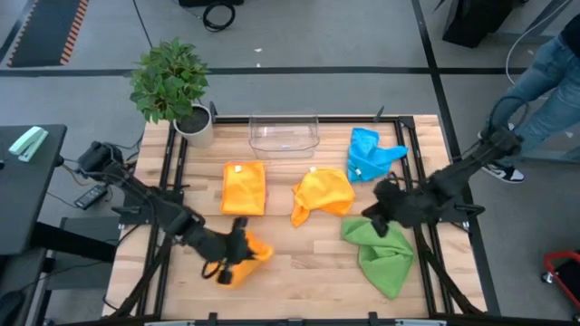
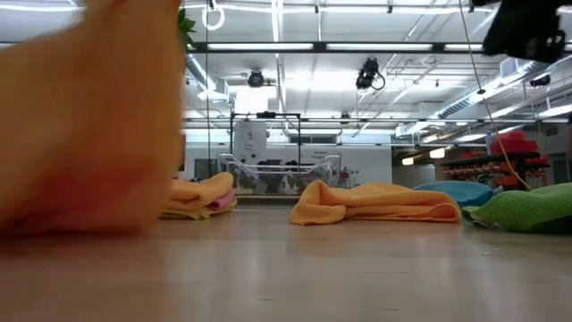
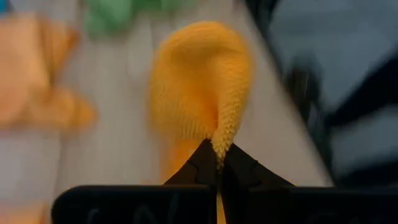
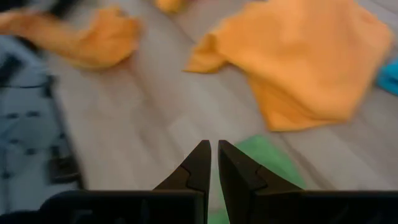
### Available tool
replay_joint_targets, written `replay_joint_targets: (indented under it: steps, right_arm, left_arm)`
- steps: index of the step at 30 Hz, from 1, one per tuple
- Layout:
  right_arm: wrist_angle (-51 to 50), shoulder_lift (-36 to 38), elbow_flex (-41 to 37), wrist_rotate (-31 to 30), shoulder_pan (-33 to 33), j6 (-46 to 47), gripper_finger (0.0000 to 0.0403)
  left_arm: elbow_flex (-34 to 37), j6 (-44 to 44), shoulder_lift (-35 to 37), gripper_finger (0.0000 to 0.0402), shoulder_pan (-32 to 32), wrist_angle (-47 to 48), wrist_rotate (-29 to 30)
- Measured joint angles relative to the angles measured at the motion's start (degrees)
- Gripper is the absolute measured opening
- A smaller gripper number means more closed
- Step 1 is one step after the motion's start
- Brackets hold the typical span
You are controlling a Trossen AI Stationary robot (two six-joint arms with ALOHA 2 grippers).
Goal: Fold microfiber towels
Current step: Fold the left orange microfiber cloth
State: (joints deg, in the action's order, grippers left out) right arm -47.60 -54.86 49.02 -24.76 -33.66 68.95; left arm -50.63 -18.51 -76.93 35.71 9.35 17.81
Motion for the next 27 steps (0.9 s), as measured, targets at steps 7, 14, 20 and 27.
replay_joint_targets:
  steps: [7,14,20,27]
  right_arm:
    - [2.7,3.8,-3.1,-10.1,-12.7,-5.4,0.0041]
    - [6.0,1.0,-3.3,-13.7,-14.7,-18.6,0.0083]
    - [11.2,1.4,0.5,-17.7,-13.5,-26.9,0.0158]
    - [24.1,-1.6,3.2,-14.9,-13.5,-70.5,0.0182]
  left_arm:
    - [-5.8,-1.3,-8.9,0.0008,-10.4,-21.7,0.0]
    - [-26.9,-0.7,-24.5,0.0008,-15.1,-18.0,-2.7]
    - [-35.9,-4.6,-29.6,0.0008,-15.7,-9.9,-9.0]
    - [-36.5,-6.3,-30.1,0.0008,-15.9,-11.0,-14.7]
